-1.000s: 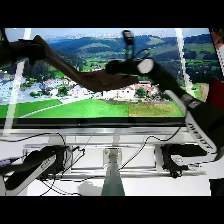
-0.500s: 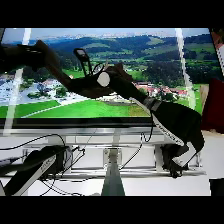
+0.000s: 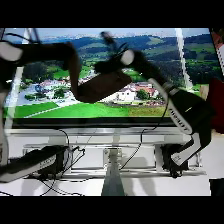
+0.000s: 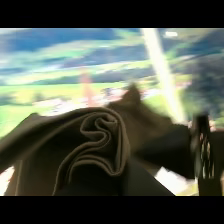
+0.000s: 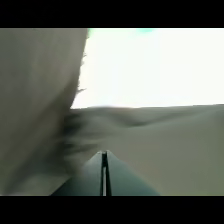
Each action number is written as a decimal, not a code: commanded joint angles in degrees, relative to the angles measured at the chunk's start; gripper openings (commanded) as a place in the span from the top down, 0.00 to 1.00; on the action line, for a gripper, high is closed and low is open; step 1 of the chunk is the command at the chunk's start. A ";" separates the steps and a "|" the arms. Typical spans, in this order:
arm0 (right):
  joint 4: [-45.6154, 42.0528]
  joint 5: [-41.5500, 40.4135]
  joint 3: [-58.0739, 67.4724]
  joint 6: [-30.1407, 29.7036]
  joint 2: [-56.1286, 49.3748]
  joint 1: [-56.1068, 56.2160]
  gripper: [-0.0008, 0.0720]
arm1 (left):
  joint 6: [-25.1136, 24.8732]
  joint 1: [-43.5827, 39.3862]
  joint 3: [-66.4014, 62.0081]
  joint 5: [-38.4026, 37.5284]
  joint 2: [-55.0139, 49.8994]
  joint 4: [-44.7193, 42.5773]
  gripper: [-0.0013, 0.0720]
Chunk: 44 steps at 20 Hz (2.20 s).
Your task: Fold the clothes and pants, and hang the long-sleeved shirts on hangers.
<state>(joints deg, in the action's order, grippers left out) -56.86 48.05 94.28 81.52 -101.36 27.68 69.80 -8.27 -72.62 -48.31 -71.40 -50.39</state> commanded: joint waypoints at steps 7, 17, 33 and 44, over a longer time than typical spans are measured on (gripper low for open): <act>-5.55 14.49 -0.02 0.07 1.07 -25.68 0.97 | -2.01 -25.35 -0.02 35.82 -18.69 12.41 0.13; -7.48 17.81 -1.57 -0.52 -2.01 -27.58 0.06 | -4.66 -23.63 -0.02 33.03 -16.17 0.63 0.16; 25.31 20.35 -0.81 0.31 -15.45 -19.06 0.04 | -4.66 -11.23 0.00 -0.24 -21.00 -18.60 0.97; 19.04 13.81 -0.24 0.17 -15.41 -13.97 0.76 | -4.68 -16.61 -0.02 -3.58 -25.64 -18.62 0.97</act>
<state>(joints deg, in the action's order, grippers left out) -34.70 63.83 93.97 81.91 -116.77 12.21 65.14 -24.21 -72.66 -50.87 -96.75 -68.88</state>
